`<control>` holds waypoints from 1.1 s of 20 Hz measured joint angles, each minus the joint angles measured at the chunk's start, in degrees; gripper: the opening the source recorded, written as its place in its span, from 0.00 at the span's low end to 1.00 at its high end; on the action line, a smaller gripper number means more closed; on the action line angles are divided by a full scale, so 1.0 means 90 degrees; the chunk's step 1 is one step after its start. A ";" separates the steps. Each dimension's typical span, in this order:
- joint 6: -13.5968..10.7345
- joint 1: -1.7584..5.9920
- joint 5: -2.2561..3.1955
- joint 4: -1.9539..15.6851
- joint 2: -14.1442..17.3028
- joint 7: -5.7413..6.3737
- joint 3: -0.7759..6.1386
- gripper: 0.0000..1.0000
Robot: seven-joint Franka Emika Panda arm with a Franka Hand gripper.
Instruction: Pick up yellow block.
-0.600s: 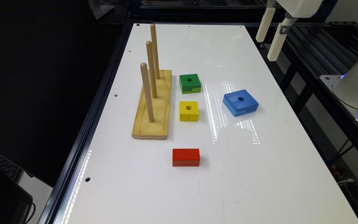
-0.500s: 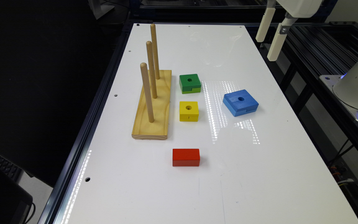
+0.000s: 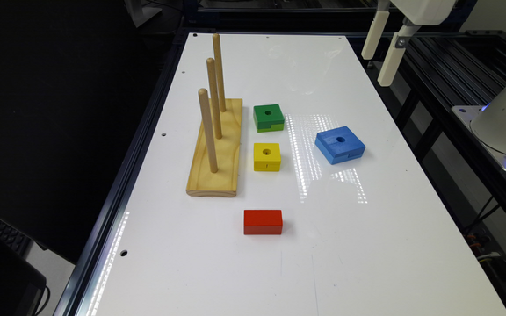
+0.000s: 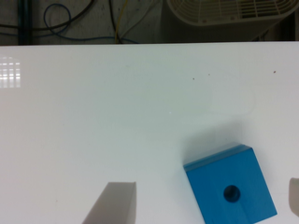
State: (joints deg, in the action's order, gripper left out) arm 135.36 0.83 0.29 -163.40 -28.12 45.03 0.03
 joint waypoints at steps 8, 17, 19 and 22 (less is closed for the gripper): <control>0.0001 -0.0001 0.0000 0.0004 -0.0001 0.0000 0.0001 1.00; 0.0039 -0.0041 -0.0018 0.0061 -0.0001 0.0001 0.0054 1.00; 0.0048 -0.0044 -0.0025 0.0074 -0.0001 0.0005 0.0078 1.00; 0.0050 -0.0049 -0.0035 0.0118 0.0005 0.0009 0.0105 1.00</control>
State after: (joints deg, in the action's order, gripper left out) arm 135.81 0.39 -0.02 -162.34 -28.08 45.12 0.98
